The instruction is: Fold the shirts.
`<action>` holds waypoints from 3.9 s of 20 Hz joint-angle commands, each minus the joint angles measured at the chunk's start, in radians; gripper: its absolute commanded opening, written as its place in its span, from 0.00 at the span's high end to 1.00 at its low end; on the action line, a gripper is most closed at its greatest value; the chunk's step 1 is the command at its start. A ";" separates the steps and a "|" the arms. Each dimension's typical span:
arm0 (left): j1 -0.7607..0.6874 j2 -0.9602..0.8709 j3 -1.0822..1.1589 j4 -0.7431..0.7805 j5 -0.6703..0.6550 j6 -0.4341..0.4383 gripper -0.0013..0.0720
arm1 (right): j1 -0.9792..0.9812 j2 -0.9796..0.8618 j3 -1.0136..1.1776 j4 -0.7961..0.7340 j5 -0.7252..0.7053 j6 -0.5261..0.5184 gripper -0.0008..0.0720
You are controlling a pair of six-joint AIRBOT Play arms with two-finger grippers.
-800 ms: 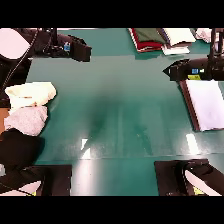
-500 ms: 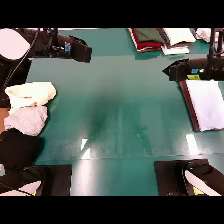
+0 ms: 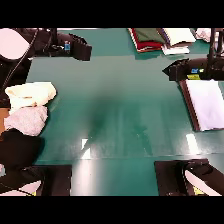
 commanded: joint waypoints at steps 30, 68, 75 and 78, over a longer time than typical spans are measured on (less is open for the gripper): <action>0.192 0.267 0.063 0.244 -0.093 -0.016 0.95 | 0.001 -0.002 0.369 -0.031 -0.162 0.000 0.97; 0.126 -0.439 -0.208 -0.420 0.155 0.011 0.95 | -0.021 -0.104 0.426 -0.027 0.085 0.037 0.96; 0.323 -0.237 -0.097 -0.240 0.078 0.057 0.95 | -0.260 0.043 -0.151 -0.018 0.210 0.063 0.96; 0.347 -0.211 -0.097 -0.222 0.020 0.064 0.95 | -0.315 0.010 -0.448 0.098 0.189 0.039 0.35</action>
